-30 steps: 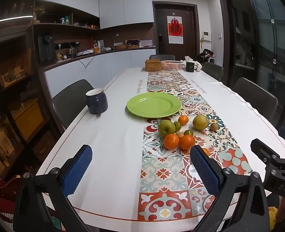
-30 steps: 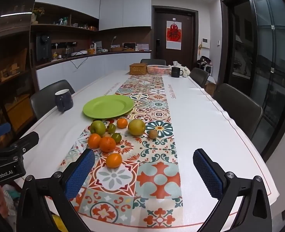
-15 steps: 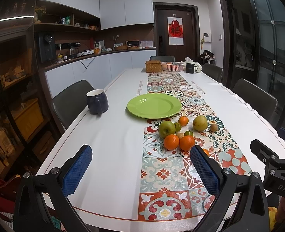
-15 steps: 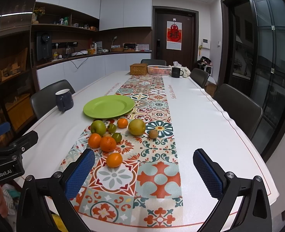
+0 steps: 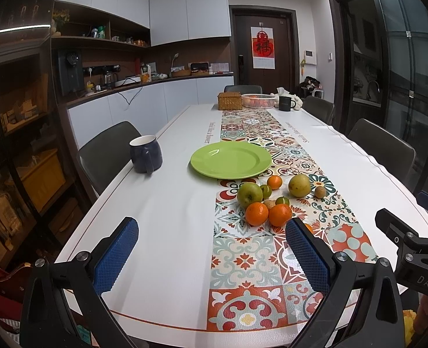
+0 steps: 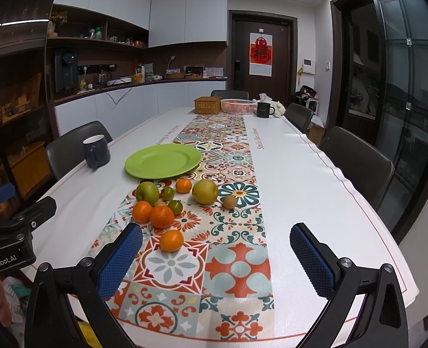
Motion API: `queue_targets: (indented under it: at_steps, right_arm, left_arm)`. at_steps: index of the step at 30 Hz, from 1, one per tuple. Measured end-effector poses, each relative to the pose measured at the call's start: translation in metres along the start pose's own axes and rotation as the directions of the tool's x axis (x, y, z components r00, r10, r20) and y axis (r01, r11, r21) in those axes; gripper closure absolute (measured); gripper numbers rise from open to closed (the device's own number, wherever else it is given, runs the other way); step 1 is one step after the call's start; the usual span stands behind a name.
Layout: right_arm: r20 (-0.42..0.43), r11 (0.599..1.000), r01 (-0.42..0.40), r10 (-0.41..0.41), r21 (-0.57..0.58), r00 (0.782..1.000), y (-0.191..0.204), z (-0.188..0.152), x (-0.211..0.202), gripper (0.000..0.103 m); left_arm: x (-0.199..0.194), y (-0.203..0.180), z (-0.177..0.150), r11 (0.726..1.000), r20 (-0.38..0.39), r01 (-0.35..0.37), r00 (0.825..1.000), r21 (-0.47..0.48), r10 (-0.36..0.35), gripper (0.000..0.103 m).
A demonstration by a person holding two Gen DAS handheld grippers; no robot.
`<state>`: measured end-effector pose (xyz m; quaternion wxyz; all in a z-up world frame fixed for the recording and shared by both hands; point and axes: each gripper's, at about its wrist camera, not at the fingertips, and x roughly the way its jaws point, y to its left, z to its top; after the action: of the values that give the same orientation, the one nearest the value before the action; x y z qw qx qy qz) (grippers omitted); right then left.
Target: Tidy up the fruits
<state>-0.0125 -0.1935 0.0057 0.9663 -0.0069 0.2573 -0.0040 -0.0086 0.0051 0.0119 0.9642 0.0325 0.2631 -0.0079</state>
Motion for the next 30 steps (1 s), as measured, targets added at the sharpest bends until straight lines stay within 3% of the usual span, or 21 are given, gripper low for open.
queue_targets:
  at_steps: [30]
  right_arm:
    - [0.004,1.0,0.0,0.0,-0.001,1.0,0.0003,-0.0009,-0.0003,0.001]
  left_arm:
    - [-0.0029,0.0021,0.001,1.0,0.004,0.002,1.0,-0.003,-0.002,0.0]
